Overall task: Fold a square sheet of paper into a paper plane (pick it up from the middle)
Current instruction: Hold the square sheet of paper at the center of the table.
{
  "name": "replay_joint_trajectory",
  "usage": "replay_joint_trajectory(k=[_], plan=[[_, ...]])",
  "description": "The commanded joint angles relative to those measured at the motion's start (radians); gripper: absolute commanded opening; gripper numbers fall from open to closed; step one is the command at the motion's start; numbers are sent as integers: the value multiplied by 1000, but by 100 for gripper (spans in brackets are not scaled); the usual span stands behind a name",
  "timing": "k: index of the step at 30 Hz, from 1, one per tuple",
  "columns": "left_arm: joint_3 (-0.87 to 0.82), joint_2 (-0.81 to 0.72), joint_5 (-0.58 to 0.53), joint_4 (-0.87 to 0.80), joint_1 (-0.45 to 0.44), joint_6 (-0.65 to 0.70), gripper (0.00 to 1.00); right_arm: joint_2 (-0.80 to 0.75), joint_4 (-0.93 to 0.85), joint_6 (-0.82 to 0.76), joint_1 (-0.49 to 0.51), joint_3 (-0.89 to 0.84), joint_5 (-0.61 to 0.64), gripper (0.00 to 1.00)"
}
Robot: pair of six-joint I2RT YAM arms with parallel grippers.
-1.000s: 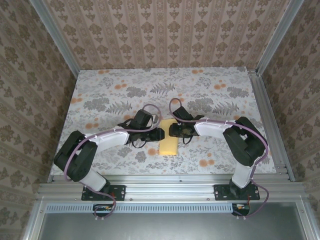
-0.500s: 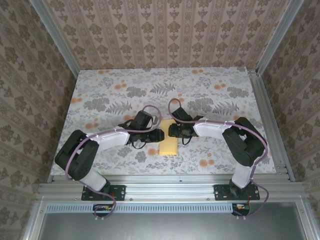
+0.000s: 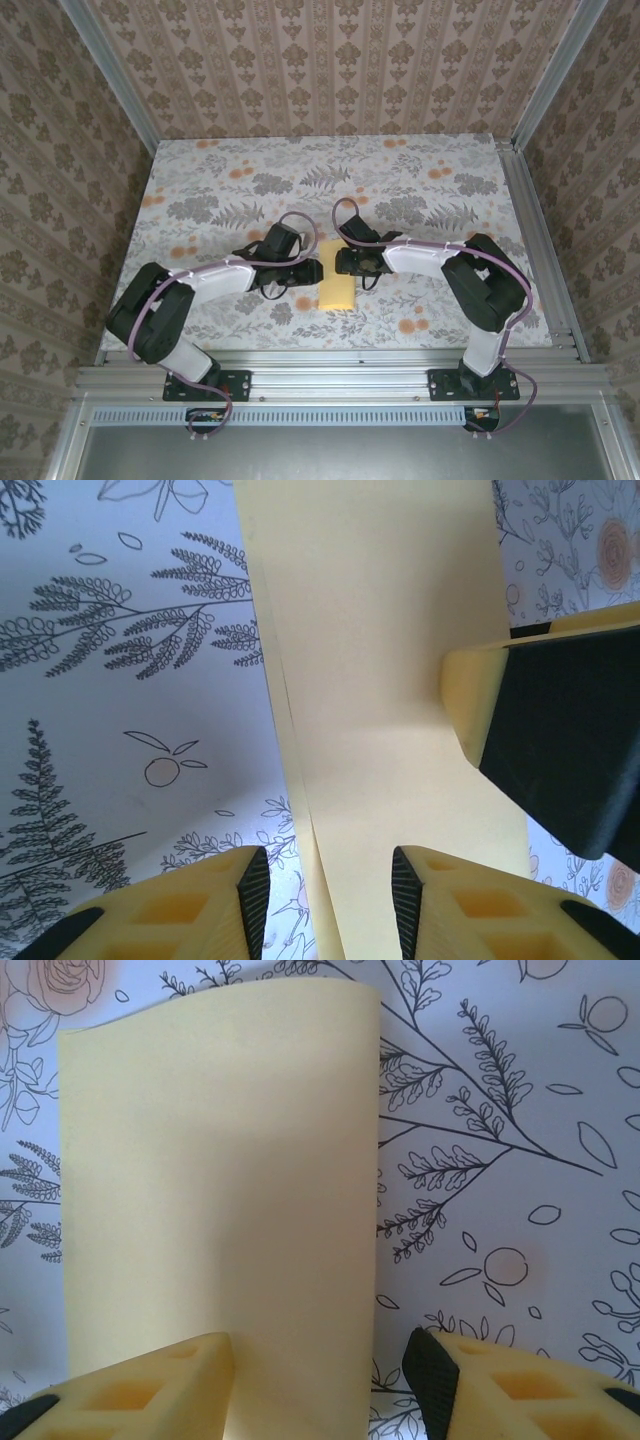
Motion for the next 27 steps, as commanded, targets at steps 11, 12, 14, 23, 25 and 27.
replay_joint_trajectory(k=[11,12,14,23,25,27], plan=[[-43,-13,19,77,14,-46,38,78,-8,32,22,32,12,57],[-48,-8,25,91,13,-51,38,80,-9,35,24,34,9,57],[-58,6,35,118,13,-64,37,83,-11,43,25,37,9,57],[-54,65,59,175,11,-86,37,94,-8,74,30,50,-9,57],[-53,74,62,185,10,-89,37,95,-2,78,30,49,-13,57],[-49,81,63,188,8,-87,37,96,6,85,30,49,-23,57]])
